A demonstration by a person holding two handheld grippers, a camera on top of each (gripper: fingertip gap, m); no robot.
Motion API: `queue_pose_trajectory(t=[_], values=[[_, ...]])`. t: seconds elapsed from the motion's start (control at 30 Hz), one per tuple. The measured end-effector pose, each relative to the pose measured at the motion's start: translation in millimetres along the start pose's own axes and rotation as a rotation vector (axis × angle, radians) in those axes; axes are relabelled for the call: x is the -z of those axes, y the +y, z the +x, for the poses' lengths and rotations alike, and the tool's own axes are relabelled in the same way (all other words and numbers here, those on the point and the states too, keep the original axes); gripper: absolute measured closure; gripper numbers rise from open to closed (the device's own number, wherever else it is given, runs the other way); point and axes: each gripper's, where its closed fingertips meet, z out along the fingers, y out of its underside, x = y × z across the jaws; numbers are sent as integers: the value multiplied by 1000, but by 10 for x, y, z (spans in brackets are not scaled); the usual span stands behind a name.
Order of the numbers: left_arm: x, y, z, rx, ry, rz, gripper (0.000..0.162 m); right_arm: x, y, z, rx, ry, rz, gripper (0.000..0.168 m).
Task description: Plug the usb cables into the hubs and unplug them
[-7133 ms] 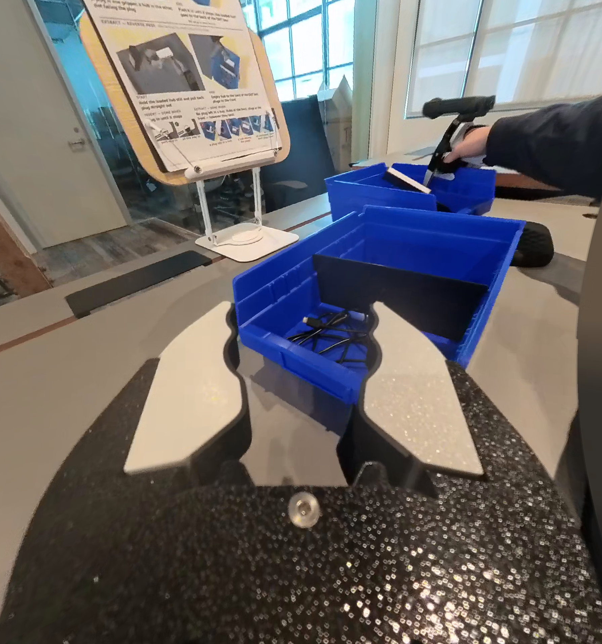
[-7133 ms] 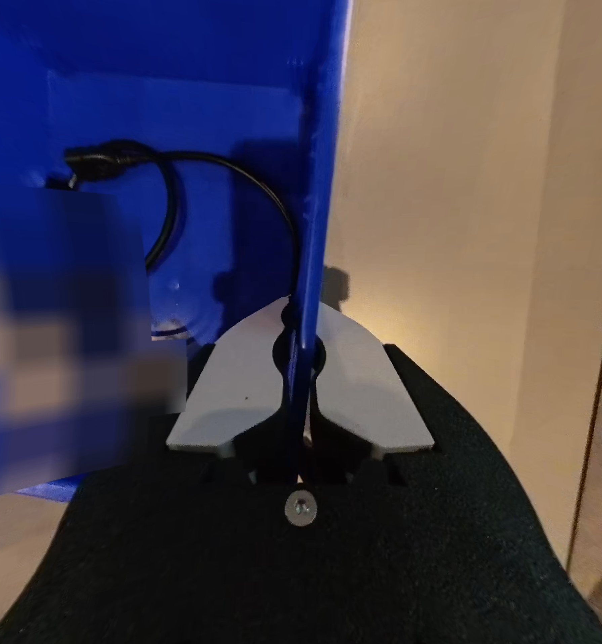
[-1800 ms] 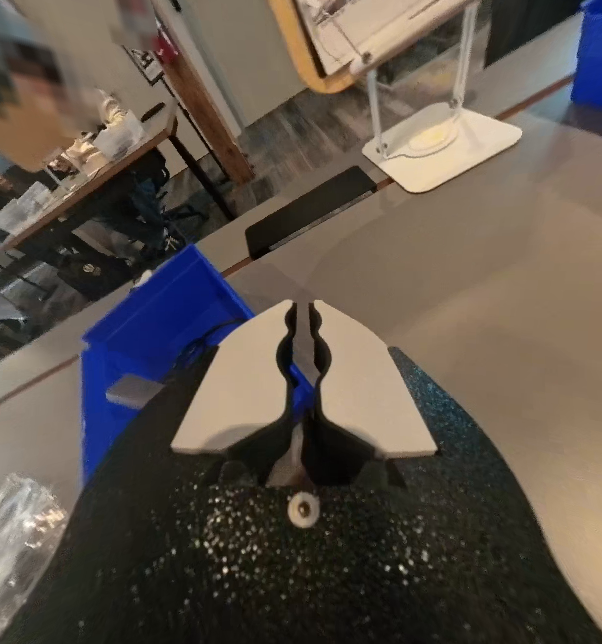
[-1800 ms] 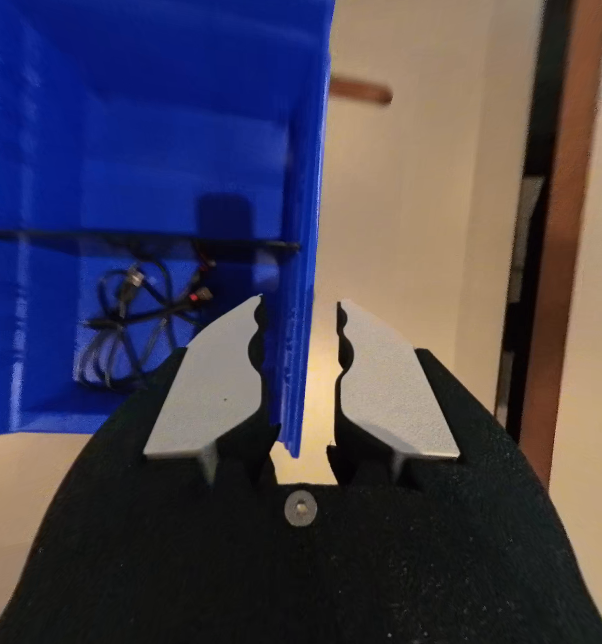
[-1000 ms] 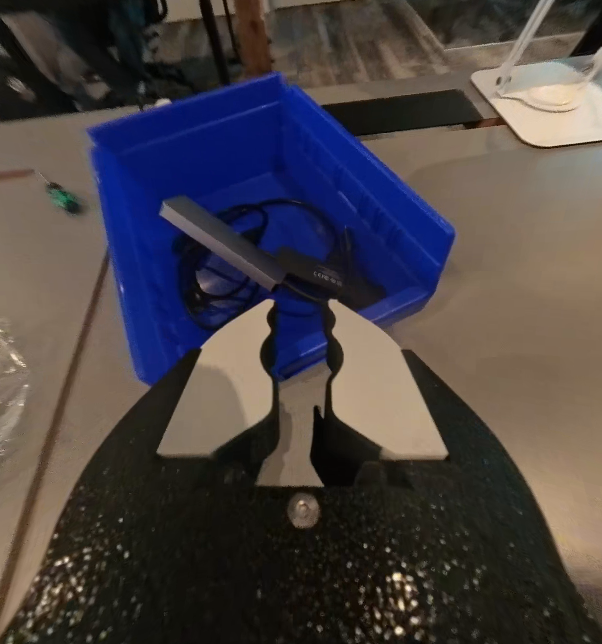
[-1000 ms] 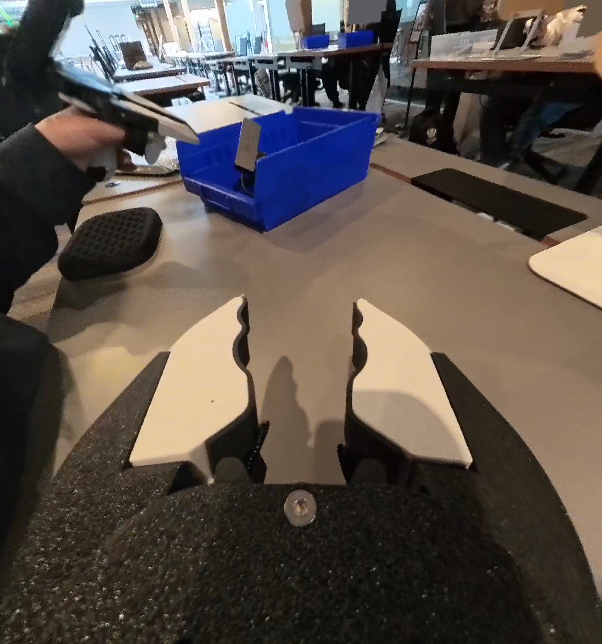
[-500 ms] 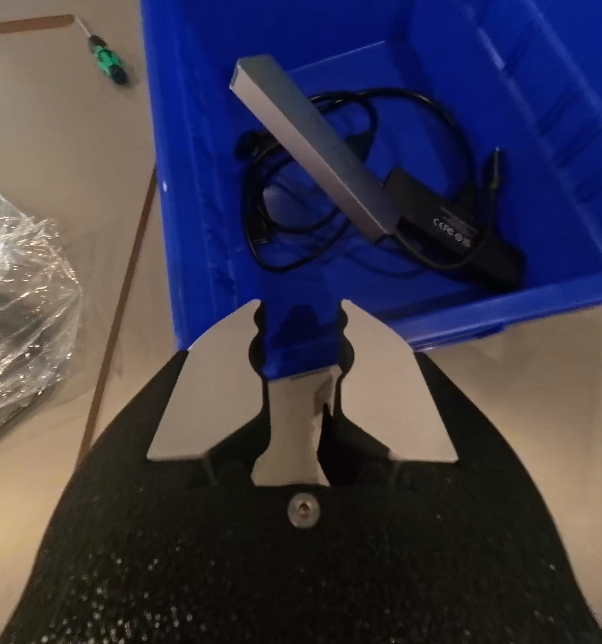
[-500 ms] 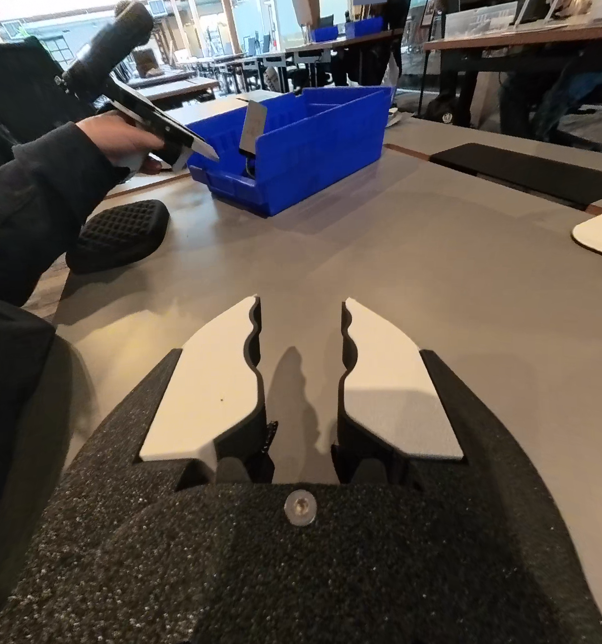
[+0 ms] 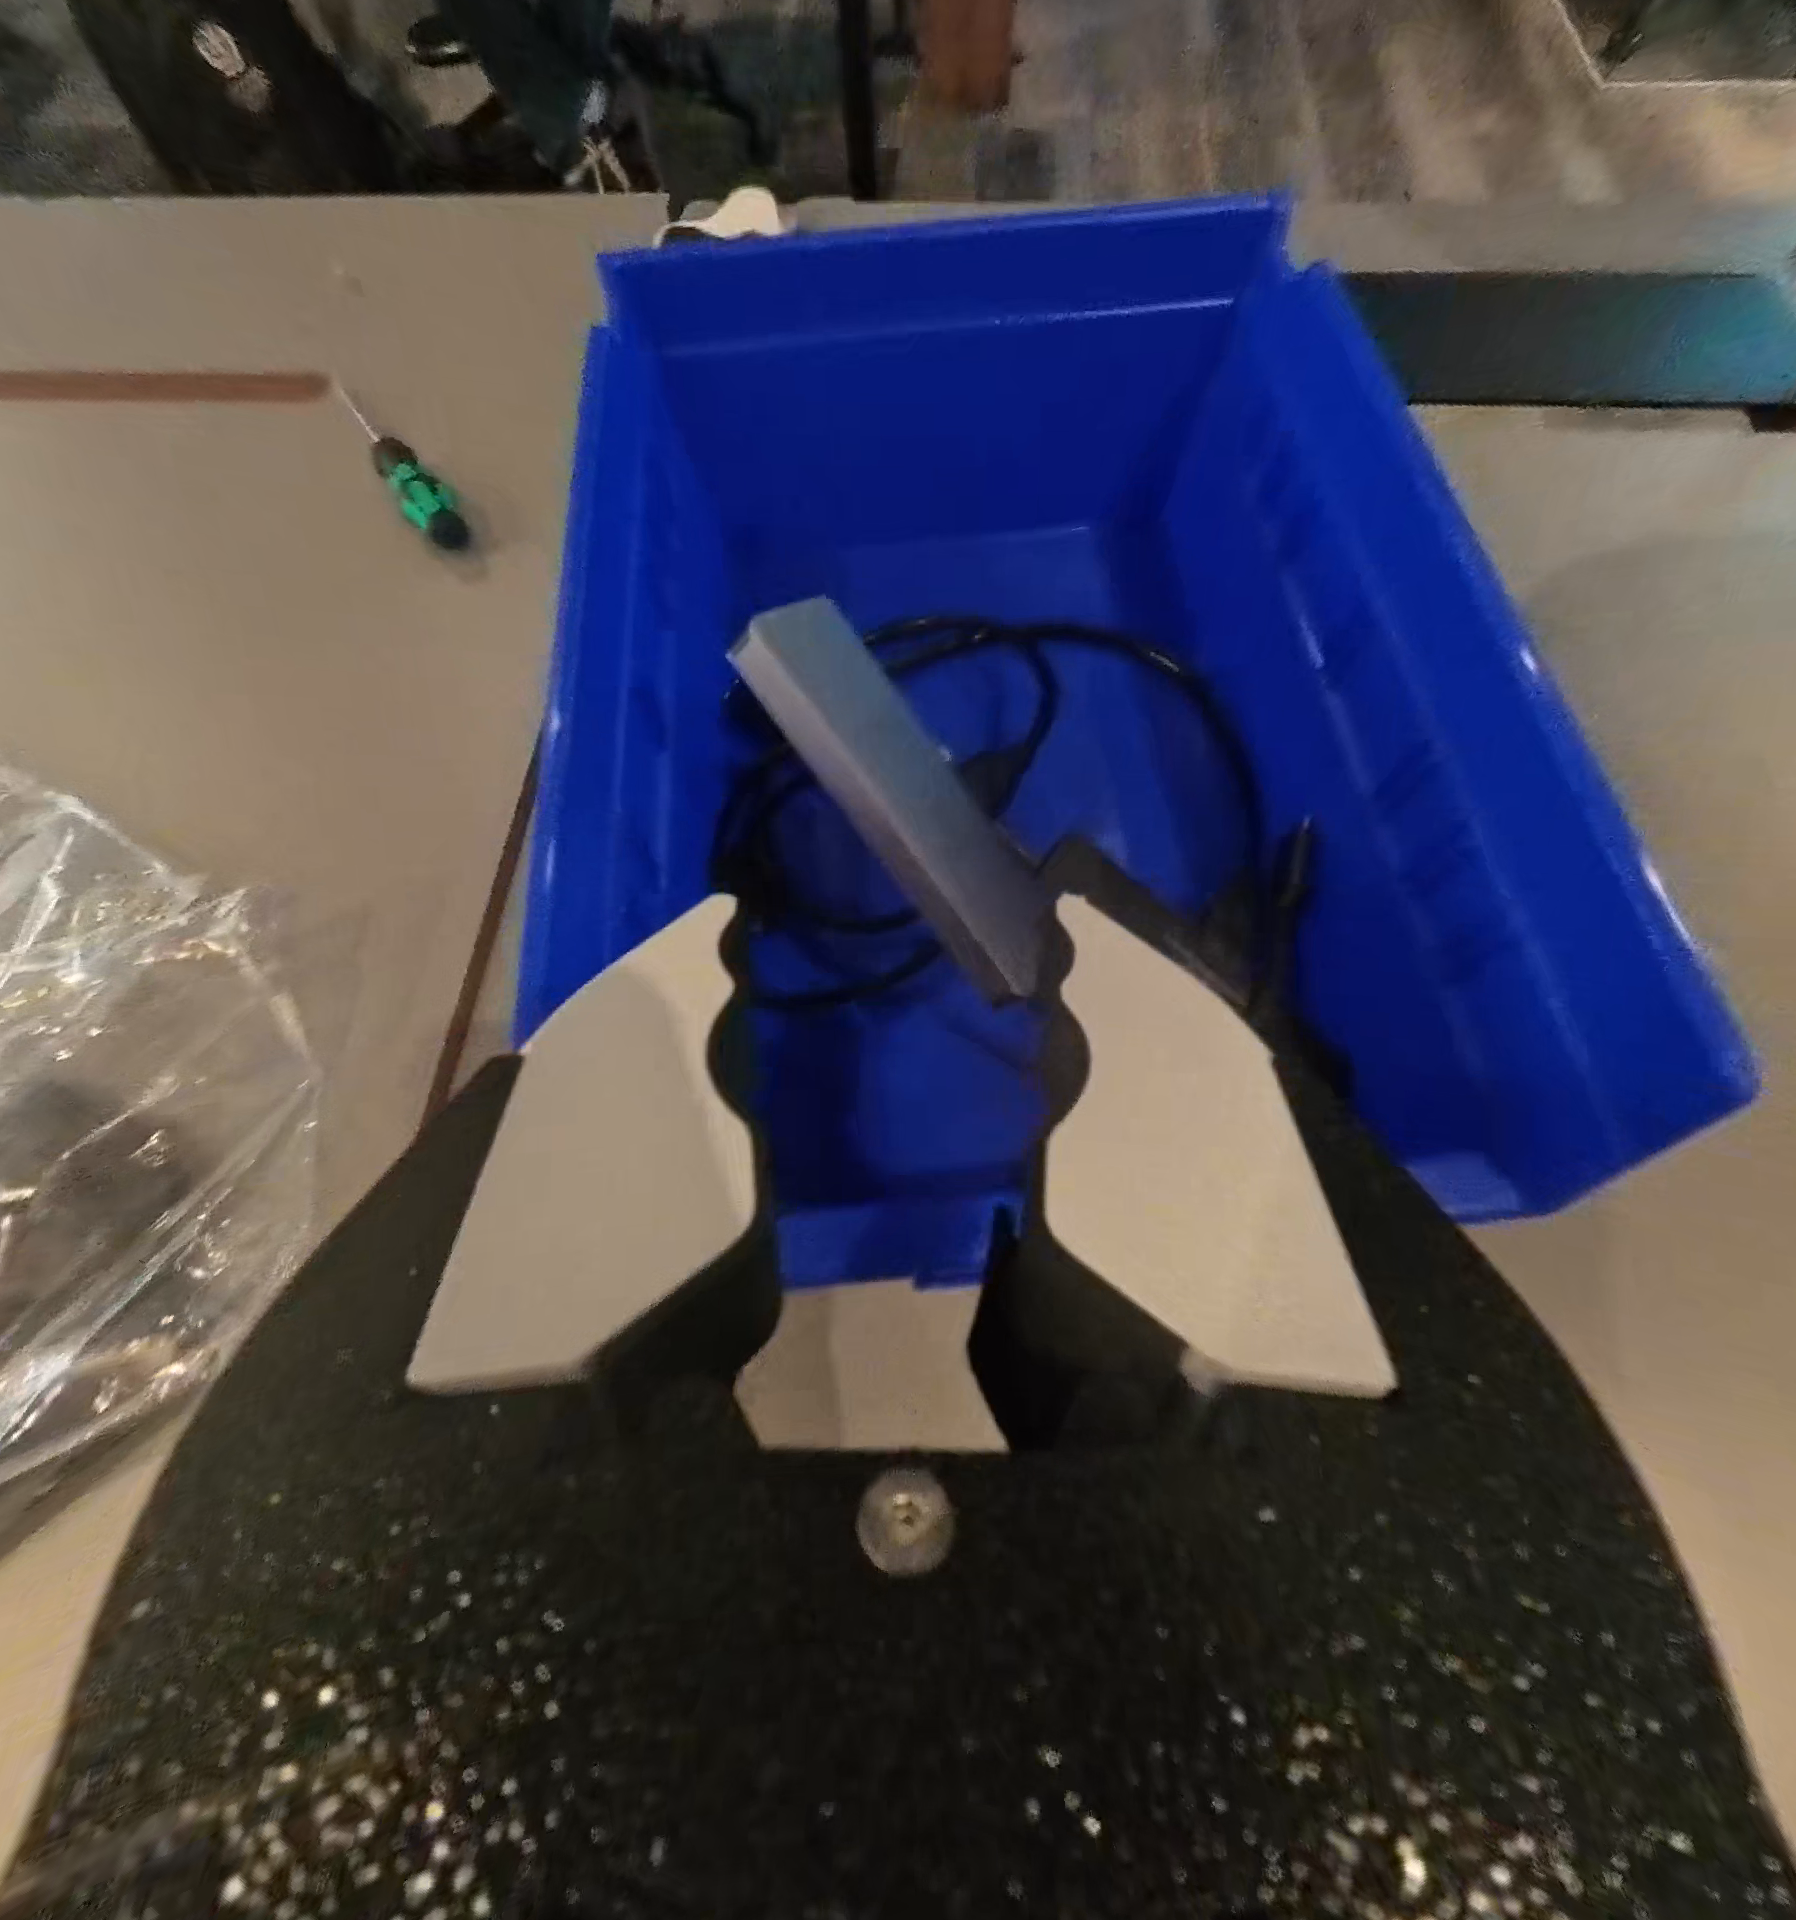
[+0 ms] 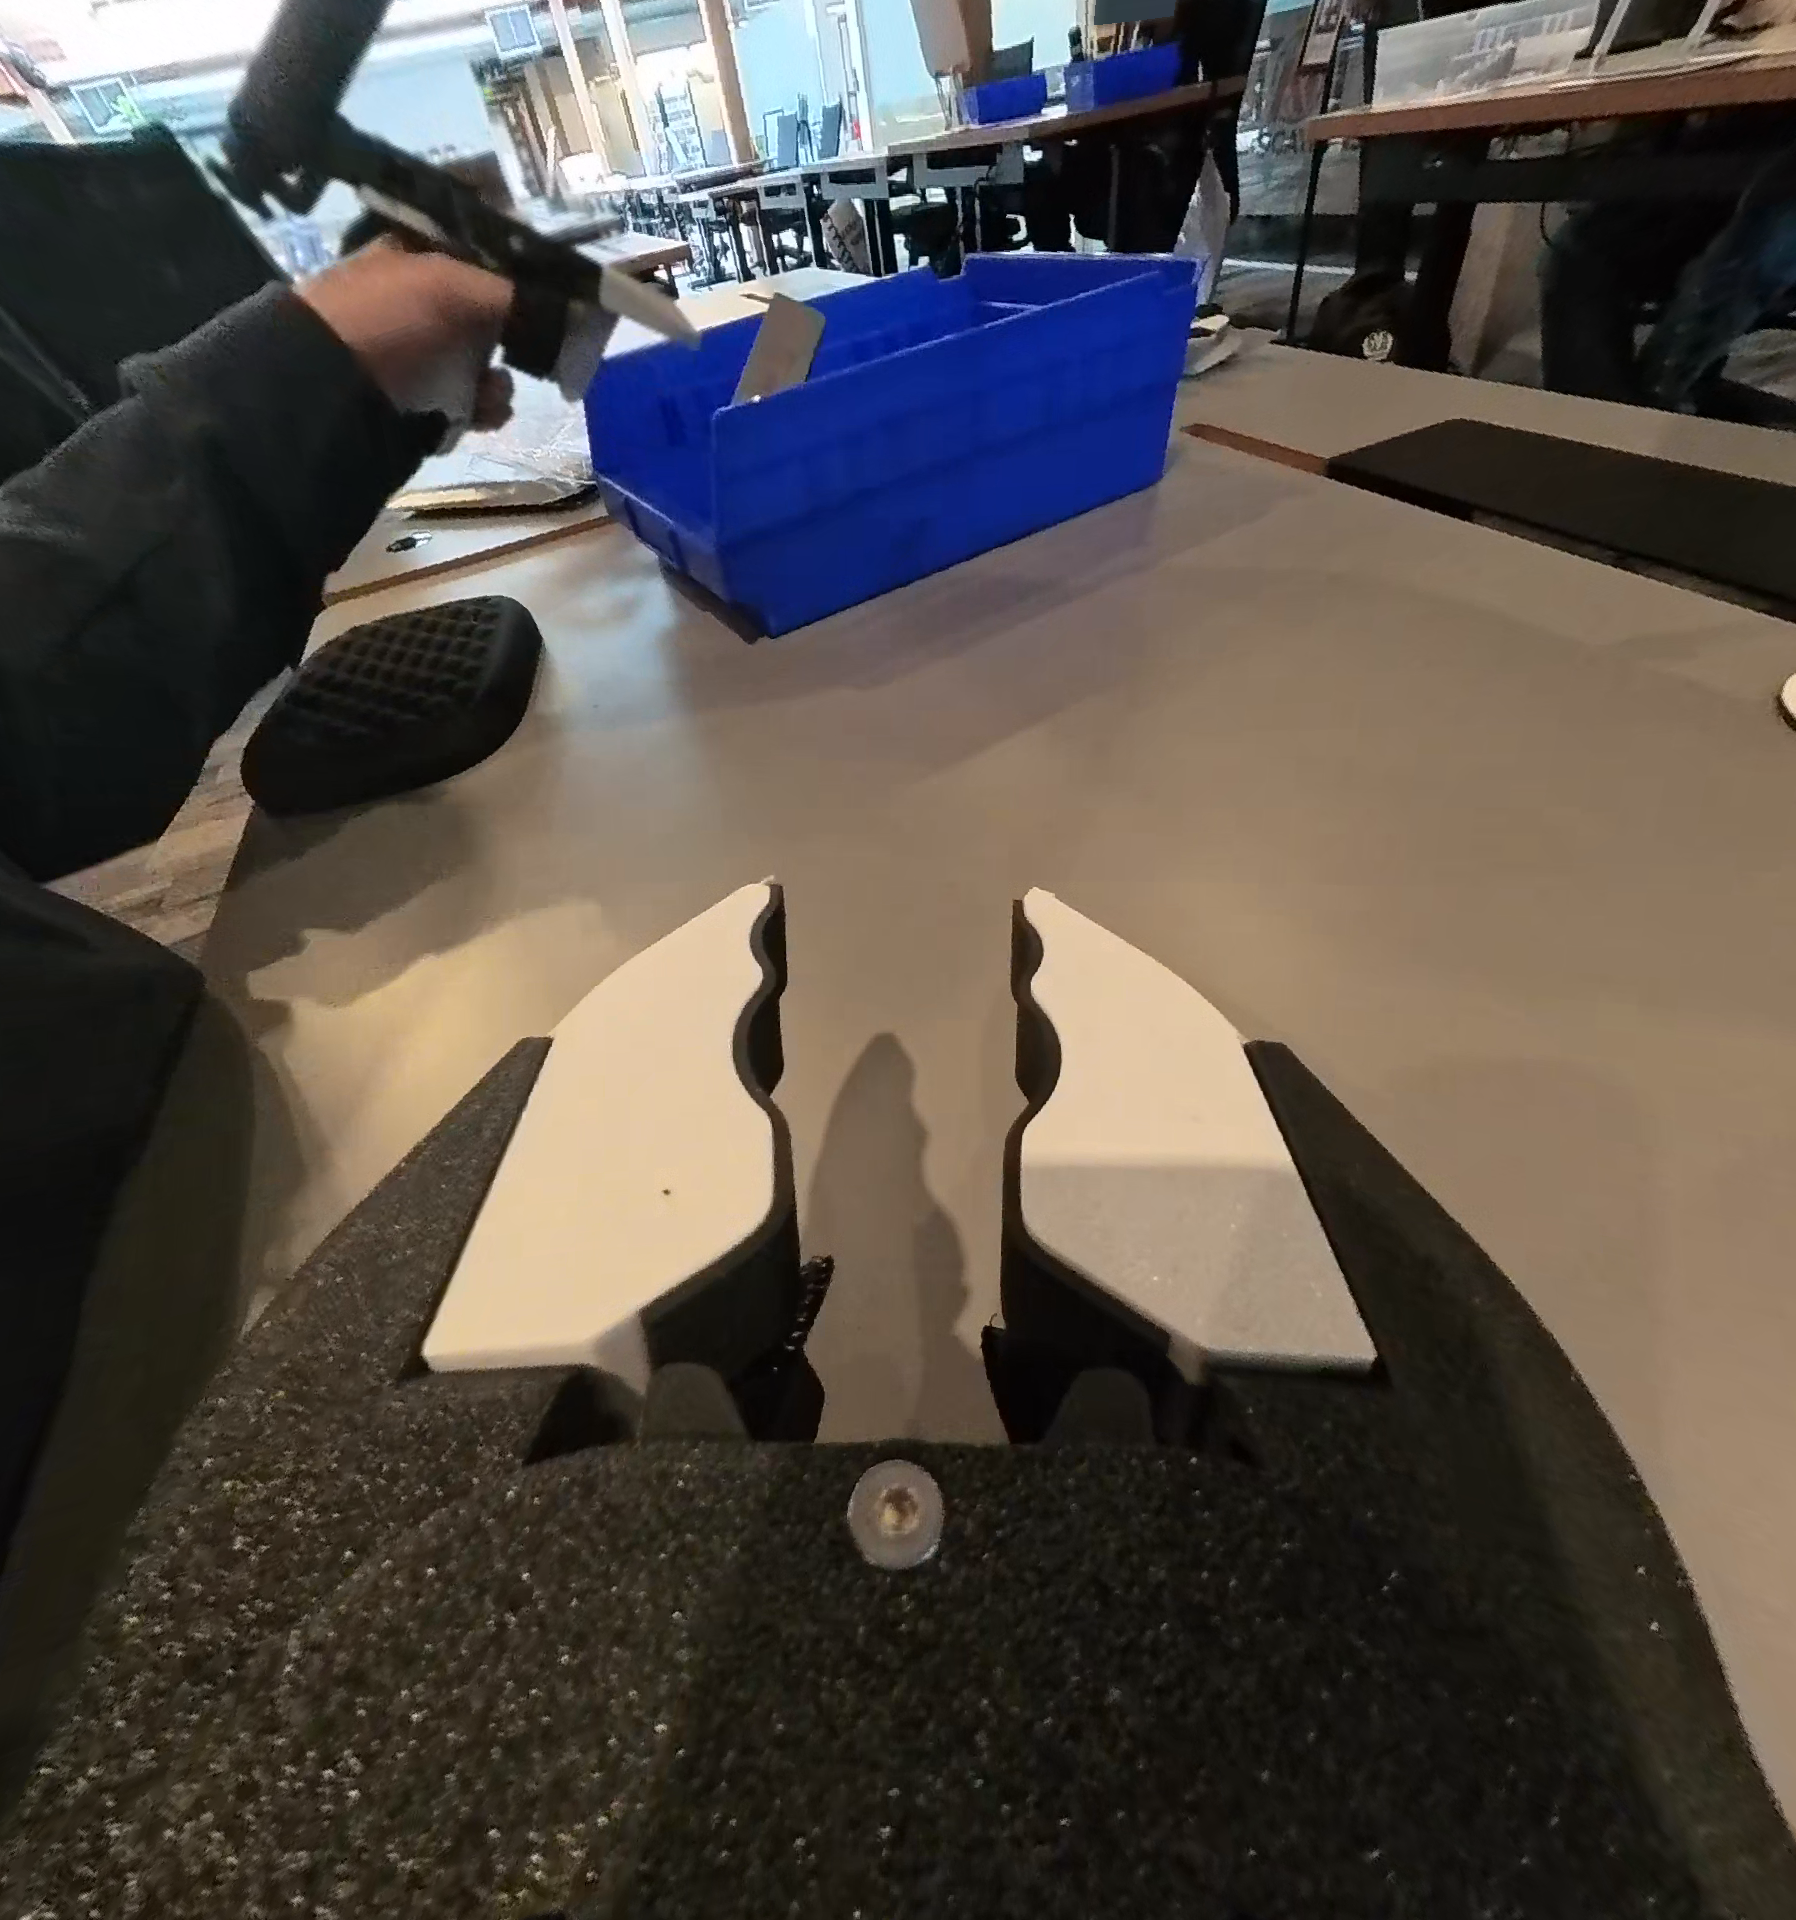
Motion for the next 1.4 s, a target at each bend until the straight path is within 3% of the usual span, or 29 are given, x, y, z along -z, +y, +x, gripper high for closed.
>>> queue_pose_trajectory(t=[0.23,0.37,0.47,0.73,1.07,1.4], values=[[-333,85,-17,94,13,-147,119,-11,11,-42,17,-11,-9,130],[-446,143,45,147,41,-173,116,-28,26,-79,32,-19,-19,131],[-508,183,93,171,73,-185,125,-42,37,-100,44,-24,-27,131],[-432,-34,207,170,232,-70,146,-54,48,-115,56,-26,-36,133],[90,-674,207,-22,138,182,150,-38,20,-88,55,-18,-21,135],[1317,-1759,541,-167,129,685,151,-8,-39,-65,91,9,13,138]])
